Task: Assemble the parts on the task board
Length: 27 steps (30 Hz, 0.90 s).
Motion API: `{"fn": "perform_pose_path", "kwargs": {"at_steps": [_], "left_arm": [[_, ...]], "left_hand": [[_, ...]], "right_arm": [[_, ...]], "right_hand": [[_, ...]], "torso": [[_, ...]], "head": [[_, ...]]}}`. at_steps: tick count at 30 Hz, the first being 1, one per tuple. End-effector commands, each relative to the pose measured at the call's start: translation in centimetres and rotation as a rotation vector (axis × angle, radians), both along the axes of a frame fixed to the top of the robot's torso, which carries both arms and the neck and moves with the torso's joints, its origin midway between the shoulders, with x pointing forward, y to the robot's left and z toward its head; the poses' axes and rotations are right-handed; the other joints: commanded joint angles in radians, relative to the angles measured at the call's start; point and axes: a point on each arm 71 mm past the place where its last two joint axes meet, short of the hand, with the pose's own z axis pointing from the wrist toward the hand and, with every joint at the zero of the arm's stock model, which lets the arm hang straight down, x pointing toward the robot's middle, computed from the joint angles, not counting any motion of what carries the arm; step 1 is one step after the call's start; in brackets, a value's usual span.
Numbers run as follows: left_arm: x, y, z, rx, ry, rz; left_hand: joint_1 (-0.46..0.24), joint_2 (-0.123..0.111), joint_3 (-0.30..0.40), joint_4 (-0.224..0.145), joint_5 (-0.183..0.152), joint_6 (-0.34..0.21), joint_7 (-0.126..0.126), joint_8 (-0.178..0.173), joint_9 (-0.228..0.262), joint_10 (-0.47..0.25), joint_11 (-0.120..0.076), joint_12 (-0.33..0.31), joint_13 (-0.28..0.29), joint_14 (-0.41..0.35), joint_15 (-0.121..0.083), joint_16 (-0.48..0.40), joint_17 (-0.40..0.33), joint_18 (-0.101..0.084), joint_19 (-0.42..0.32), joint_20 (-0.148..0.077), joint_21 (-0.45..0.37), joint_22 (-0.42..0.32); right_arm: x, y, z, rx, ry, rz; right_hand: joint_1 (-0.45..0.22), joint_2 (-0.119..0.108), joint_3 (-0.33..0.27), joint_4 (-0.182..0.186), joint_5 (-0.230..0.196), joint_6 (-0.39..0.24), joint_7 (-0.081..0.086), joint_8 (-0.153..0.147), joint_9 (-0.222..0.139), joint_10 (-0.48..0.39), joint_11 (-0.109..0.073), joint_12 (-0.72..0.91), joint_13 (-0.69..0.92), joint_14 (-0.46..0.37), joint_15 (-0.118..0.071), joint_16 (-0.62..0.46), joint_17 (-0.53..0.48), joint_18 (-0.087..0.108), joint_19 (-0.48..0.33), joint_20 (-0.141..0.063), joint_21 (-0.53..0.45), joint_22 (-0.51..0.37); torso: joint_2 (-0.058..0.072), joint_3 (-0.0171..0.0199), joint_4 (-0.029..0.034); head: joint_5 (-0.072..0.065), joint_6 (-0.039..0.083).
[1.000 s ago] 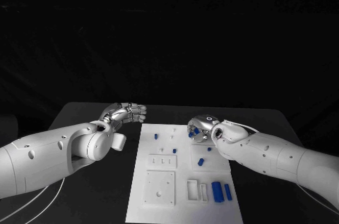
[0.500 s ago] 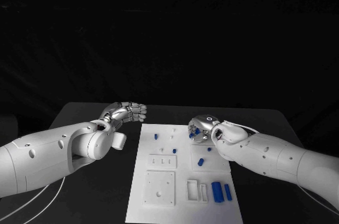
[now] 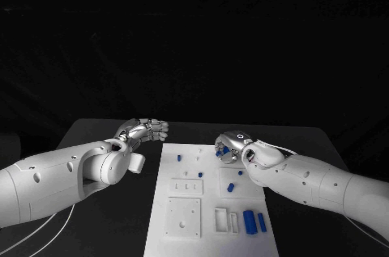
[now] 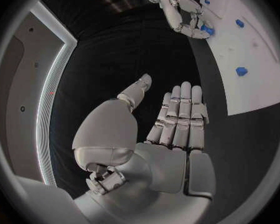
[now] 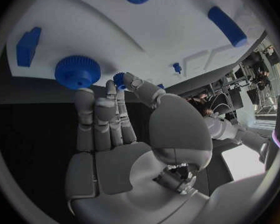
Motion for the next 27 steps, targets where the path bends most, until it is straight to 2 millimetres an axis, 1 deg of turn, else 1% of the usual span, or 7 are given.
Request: {"fn": "perform_pose_path", "kwargs": {"at_steps": [1,8,15,20,22,23,27], "left_arm": [[0.0,-0.2,0.2,-0.009,-0.008,-0.012],[0.0,-0.2,0.2,-0.009,-0.008,-0.012],[0.0,-0.4,0.3,-0.01,-0.011,-0.014],[0.1,-0.6,0.3,-0.011,-0.011,-0.02],[0.1,-0.7,0.3,-0.012,-0.011,-0.021],[0.1,-0.8,0.3,-0.012,-0.012,-0.022],[0.1,-0.9,0.4,-0.012,-0.014,-0.023]], "left_hand": [[-0.01,0.003,0.003,-0.003,0.003,0.006,0.009,-0.005,-0.001,-0.001,0.006,-0.003,-0.002,0.001,0.001,-0.005,0.001,0.009,-0.004,0.0,0.004,0.023],[-0.01,0.003,0.003,-0.003,0.003,0.006,0.009,-0.006,-0.002,0.0,0.006,-0.004,-0.002,0.001,0.001,-0.005,0.001,0.009,-0.004,0.001,0.004,0.023],[-0.014,0.003,0.002,-0.002,0.002,0.007,0.009,-0.006,-0.002,0.0,0.006,-0.005,-0.002,0.001,0.002,-0.005,0.001,0.008,-0.004,0.001,0.005,0.023],[-0.014,0.003,0.002,-0.002,0.002,0.007,0.009,-0.006,-0.002,0.001,0.006,-0.005,-0.002,0.001,0.002,-0.006,0.001,0.009,-0.004,0.001,0.005,0.023],[-0.014,0.003,0.002,-0.002,0.002,0.008,0.009,-0.006,-0.002,0.001,0.006,-0.005,-0.002,0.001,0.002,-0.006,0.001,0.009,-0.004,0.001,0.005,0.023],[-0.014,0.003,0.002,-0.002,0.002,0.008,0.009,-0.006,-0.002,0.001,0.006,-0.005,-0.002,0.001,0.002,-0.006,0.002,0.009,-0.004,0.001,0.005,0.023],[-0.014,0.004,0.002,-0.002,0.002,0.008,0.009,-0.006,-0.002,0.001,0.006,-0.006,-0.002,0.001,0.002,-0.006,0.002,0.009,-0.005,0.001,0.005,0.023]], "right_arm": [[0.0,0.6,1.0,0.003,-0.078,-0.019],[0.0,2.0,1.5,-0.005,-0.106,-0.037],[0.0,3.5,1.5,-0.018,-0.118,-0.024],[0.0,4.7,1.5,-0.025,-0.12,-0.015],[0.0,5.0,1.5,-0.025,-0.12,-0.016],[0.0,5.1,1.5,-0.026,-0.123,-0.021],[0.1,5.5,1.4,-0.03,-0.125,-0.023]], "right_hand": [[0.002,0.001,0.007,0.003,-0.005,0.01,0.0,0.003,0.003,0.024,-0.003,0.001,0.001,-0.024,-0.029,0.005,-0.001,0.063,0.032,-0.038,0.005,0.002],[0.005,-0.006,0.017,0.005,-0.011,0.015,-0.002,0.003,0.006,0.028,-0.004,-0.002,0.005,-0.024,-0.031,0.008,-0.003,0.063,0.033,-0.038,0.009,0.006],[0.007,-0.009,0.027,0.008,-0.012,0.016,-0.002,0.001,0.008,0.029,-0.004,-0.004,0.007,-0.024,-0.031,0.01,-0.004,0.063,0.033,-0.038,0.01,0.008],[0.007,-0.011,0.03,0.009,-0.012,0.016,-0.002,0.0,0.008,0.03,-0.004,-0.005,0.007,-0.025,-0.031,0.011,-0.005,0.063,0.033,-0.038,0.011,0.008],[0.007,-0.011,0.031,0.009,-0.012,0.017,-0.002,0.0,0.008,0.03,-0.004,-0.005,0.008,-0.025,-0.031,0.011,-0.005,0.063,0.033,-0.038,0.011,0.009],[0.007,-0.011,0.031,0.01,-0.012,0.017,-0.002,0.0,0.008,0.03,-0.004,-0.005,0.008,-0.025,-0.031,0.012,-0.005,0.063,0.033,-0.038,0.011,0.009],[0.008,-0.011,0.032,0.01,-0.012,0.017,-0.002,-0.001,0.009,0.03,-0.004,-0.006,0.008,-0.025,-0.031,0.012,-0.005,0.063,0.033,-0.038,0.011,0.009]], "torso": [[0.001,-0.0006,0.0011],[0.002,-0.0013,0.0029],[0.003,-0.0026,0.0032],[0.003,-0.0038,0.0052],[0.003,-0.0037,0.0037],[0.003,-0.0044,0.0044],[0.003,-0.0036,0.0032]], "head": [[-0.001,0.006],[0.003,0.014],[0.008,0.015],[0.012,0.013],[0.013,0.013],[0.013,0.013],[0.018,0.013]]}}
